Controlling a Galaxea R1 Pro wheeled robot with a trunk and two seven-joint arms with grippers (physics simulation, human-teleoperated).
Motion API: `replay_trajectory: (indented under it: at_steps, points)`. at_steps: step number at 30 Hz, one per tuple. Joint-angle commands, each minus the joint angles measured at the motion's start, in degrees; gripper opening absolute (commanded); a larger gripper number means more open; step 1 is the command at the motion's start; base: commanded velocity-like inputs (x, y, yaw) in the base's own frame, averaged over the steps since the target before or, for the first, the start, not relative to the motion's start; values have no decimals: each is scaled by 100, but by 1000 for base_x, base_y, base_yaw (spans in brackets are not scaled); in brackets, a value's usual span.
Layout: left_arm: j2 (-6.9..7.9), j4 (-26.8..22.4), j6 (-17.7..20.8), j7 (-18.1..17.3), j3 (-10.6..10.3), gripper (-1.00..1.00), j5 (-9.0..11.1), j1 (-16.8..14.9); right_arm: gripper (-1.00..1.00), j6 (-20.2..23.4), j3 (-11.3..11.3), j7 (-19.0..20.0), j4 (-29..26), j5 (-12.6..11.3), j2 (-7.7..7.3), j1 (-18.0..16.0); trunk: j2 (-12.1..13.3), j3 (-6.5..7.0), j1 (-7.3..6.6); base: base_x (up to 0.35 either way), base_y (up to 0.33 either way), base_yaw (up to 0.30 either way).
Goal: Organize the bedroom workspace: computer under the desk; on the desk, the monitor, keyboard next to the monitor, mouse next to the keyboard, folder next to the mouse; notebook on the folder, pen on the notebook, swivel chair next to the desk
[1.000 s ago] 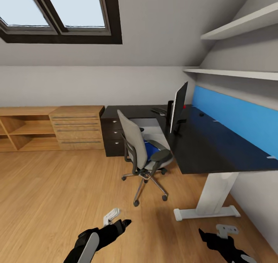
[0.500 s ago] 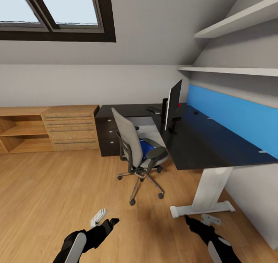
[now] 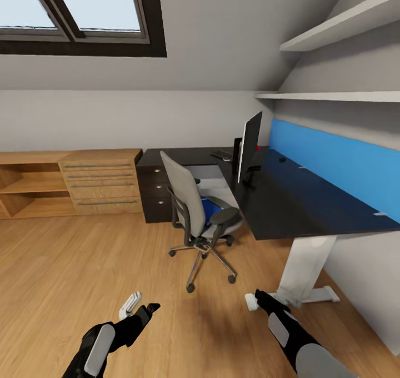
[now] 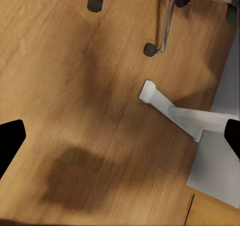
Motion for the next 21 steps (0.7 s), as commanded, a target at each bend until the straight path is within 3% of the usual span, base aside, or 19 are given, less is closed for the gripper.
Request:
replay_trajectory:
  at_steps: [1, 4, 5, 6, 10, 17, 21]
  points:
    - [-1, 19, 27, 5, 33, 100, 32, -31, 100, -45, 10, -118, 30, -69, 33, -57, -45, -25, 22, 0, 0, 0]
    - [0, 37, -36, -19, 42, 100, 48, -80, 100, -81, 9, -345, 91, -204, 128, -191, -165, -79, 88, 0, 0, 0]
    - [-11, 39, -60, -7, 42, 100, 46, -86, 100, -91, 9, -402, 107, -392, 156, -236, -205, -97, 110, 0, 0, 0]
    - [-8, 41, -91, -2, 42, 100, 50, -84, 100, -105, 14, -456, 131, -885, 183, -281, -245, -115, 132, 0, 0, 0]
    - [-26, 45, -107, 9, 36, 100, 45, -72, 100, -115, 18, -480, 141, -1188, 200, -304, -406, -186, 220, 0, 0, 0]
    - [-50, 31, -109, 35, 19, 100, 1, -57, 100, -183, 32, -479, 115, -1306, 237, -313, -686, -312, 374, 0, 0, 0]
    - [-39, 29, -116, 89, 36, 100, 24, -36, 100, -205, 41, -435, 80, -1331, 406, -329, -847, -384, 461, 0, 0, 0]
